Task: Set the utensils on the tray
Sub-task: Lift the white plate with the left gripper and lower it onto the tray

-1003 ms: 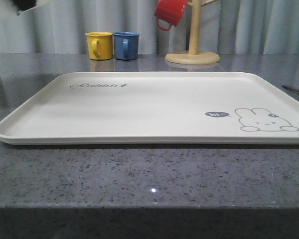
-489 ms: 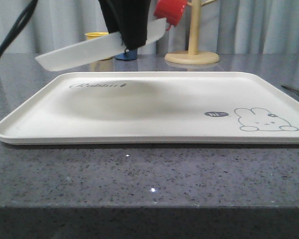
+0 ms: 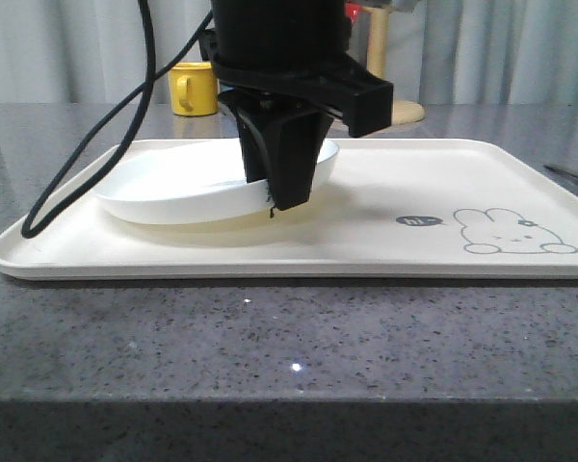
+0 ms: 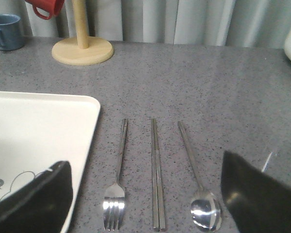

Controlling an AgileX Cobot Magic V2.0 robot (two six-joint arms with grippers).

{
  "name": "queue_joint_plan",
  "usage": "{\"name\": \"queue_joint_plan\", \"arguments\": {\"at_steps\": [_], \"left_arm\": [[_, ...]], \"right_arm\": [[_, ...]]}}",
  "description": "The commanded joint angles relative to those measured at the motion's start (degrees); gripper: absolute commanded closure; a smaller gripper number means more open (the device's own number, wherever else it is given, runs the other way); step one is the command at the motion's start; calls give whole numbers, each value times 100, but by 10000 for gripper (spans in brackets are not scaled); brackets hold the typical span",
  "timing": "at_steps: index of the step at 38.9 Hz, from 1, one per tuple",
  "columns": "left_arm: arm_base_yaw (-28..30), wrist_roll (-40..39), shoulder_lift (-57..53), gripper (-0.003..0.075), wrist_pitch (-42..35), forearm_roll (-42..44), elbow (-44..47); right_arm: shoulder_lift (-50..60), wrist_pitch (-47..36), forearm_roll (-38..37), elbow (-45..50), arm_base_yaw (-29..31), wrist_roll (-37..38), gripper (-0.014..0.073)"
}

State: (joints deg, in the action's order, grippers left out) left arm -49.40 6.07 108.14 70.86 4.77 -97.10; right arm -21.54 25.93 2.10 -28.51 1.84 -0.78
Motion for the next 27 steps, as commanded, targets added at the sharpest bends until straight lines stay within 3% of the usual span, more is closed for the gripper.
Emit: {"name": "queue_joint_plan", "arguments": {"at_steps": [1,8,15,18,24,27], "left_arm": [[-20,-73,-244,736,125,-53,-172],[-20,-73,-231,648,125,-131,-172],[-20,-73,-231,393,125,-111,-185],[-20,-73,-256,322,125,-111,-197],[-20,-73,-530,339,125,49,-197],[18,-73,-742,386,125,49,-197]], "right_arm": [[-76,-424,-54,-197,36,-34,-48],[-76,-424,-54,-197,36,-34,-48],[-76,-424,-54,-197,36,-34,-48],[-76,-424,-54,-197,36,-34,-48],[-76,-424,-54,-197,36,-34,-48],[-76,-424,-54,-197,36,-34,-48]]}}
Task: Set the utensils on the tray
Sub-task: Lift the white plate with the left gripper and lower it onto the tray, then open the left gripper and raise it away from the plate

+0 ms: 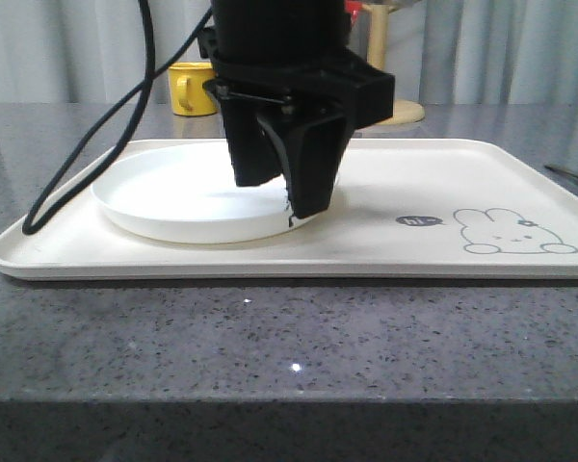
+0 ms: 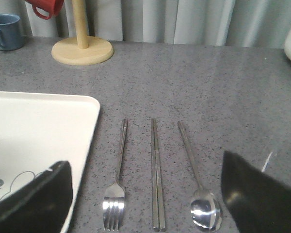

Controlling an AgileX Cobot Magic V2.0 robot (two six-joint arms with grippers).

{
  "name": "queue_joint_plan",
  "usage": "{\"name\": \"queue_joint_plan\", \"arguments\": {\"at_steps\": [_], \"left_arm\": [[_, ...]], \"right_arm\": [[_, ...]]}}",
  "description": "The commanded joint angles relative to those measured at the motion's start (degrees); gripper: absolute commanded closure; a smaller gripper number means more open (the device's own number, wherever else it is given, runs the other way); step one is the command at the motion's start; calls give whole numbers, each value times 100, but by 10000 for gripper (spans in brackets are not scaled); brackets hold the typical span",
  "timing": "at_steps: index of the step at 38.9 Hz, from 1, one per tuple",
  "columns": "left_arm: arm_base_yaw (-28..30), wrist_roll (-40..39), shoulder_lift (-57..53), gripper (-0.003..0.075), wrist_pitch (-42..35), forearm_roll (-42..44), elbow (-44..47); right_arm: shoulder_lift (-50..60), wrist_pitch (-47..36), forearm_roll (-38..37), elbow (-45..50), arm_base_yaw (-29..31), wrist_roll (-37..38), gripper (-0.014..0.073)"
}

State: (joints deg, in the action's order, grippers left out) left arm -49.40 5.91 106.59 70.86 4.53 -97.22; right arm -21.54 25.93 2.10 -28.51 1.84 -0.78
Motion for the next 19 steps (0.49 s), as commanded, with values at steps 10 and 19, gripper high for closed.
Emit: {"name": "queue_joint_plan", "arguments": {"at_steps": [10,19], "left_arm": [[859,-57,-1203,736,-29,-64,-99],[2171,-57,-2150,739,-850,-579,976]], "right_arm": [[-76,-424,-54,-197,36,-34,-48],[-76,-424,-54,-197,36,-34,-48]]}}
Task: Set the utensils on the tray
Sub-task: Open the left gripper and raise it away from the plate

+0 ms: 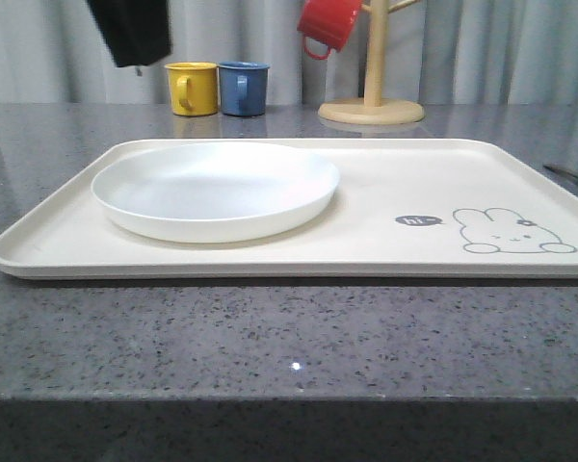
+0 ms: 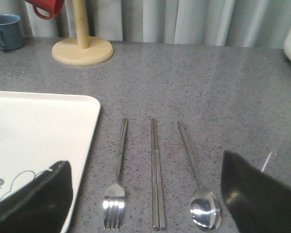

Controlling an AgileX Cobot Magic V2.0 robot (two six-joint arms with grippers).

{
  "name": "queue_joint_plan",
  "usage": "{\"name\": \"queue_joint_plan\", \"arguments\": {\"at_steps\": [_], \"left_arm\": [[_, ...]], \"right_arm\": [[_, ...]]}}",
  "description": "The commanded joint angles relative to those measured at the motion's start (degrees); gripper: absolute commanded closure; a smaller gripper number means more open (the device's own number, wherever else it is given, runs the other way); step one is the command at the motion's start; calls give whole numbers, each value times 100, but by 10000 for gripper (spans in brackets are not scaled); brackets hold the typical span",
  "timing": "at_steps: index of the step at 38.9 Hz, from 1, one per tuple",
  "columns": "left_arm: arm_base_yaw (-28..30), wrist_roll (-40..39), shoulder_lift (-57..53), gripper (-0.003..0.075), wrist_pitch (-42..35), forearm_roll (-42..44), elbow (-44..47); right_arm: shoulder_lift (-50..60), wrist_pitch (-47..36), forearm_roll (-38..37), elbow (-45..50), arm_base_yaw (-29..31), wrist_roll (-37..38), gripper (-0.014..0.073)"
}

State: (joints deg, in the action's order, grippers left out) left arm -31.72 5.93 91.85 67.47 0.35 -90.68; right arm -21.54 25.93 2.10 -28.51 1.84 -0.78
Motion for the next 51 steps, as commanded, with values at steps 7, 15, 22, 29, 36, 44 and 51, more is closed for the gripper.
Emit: {"name": "queue_joint_plan", "arguments": {"at_steps": [7,15,22,29,36,44,51], "left_arm": [[1255,-60,-1785,739,-1753,-344,1837],[1850,-60,-3331,739,-3385,-464,3620],[1871,-60,-4844,739,-4815,-464,5171],[1871,-60,-6215,739,-5528,-464,6293],[1871,-60,-7055,739,-5767,-464,6775],[1871,-60,-7286,739,-5777,-464,6875],[1871,-60,-7286,739,-5777,-464,6875]], "right_arm": [[-76,-424,-54,-197,36,-34,-48],[-76,-424,-54,-197,36,-34,-48],[-76,-424,-54,-197,36,-34,-48],[-76,-424,-54,-197,36,-34,-48],[-76,-424,-54,-197,36,-34,-48],[-76,-424,-54,-197,36,-34,-48],[-76,-424,-54,-197,36,-34,-48]]}}
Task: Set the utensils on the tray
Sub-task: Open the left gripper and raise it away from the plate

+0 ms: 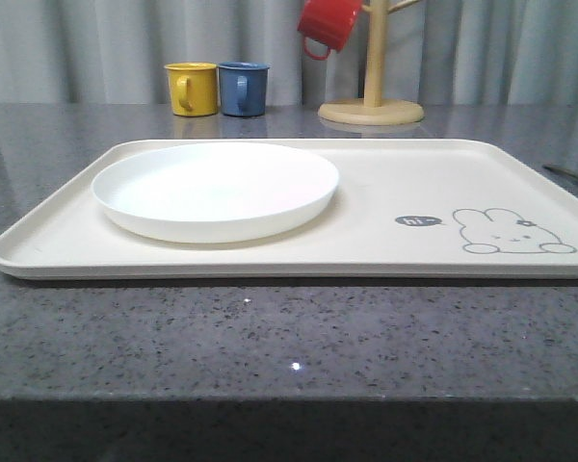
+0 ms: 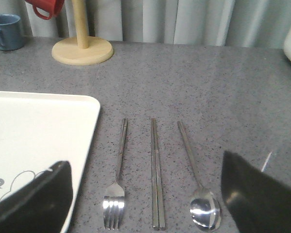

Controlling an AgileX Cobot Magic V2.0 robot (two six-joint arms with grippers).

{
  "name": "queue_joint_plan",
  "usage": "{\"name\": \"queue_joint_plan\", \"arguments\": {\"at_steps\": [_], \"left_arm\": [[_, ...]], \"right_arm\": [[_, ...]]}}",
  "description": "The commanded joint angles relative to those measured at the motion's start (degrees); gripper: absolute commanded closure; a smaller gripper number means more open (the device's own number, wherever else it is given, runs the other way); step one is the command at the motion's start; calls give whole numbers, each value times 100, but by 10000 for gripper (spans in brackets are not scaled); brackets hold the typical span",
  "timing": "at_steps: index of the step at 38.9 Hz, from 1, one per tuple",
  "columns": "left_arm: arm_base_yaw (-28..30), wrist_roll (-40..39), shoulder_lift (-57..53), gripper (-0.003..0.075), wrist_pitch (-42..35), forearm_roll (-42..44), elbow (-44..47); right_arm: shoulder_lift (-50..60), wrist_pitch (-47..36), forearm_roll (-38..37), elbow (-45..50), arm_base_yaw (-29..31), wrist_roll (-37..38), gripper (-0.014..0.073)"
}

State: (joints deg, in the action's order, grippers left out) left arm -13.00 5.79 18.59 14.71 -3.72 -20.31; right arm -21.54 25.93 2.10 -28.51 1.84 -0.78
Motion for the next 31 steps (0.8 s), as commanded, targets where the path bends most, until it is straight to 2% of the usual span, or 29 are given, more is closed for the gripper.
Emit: {"name": "queue_joint_plan", "arguments": {"at_steps": [1,17,22,28,31], "left_arm": [[-2,-45,40,739,-501,-57,-162],[-2,-45,40,739,-501,-57,-162],[-2,-45,40,739,-501,-57,-162],[-2,-45,40,739,-501,-57,-162],[-2,-45,40,739,-501,-57,-162]], "right_arm": [[-76,-424,-54,-197,36,-34,-48],[-268,-574,-49,-280,36,-34,-48],[-1126,-434,-49,-746,36,-34,-2],[-2408,219,-49,-1566,36,-34,111],[-3036,543,-17,-1992,36,-34,131]]}}
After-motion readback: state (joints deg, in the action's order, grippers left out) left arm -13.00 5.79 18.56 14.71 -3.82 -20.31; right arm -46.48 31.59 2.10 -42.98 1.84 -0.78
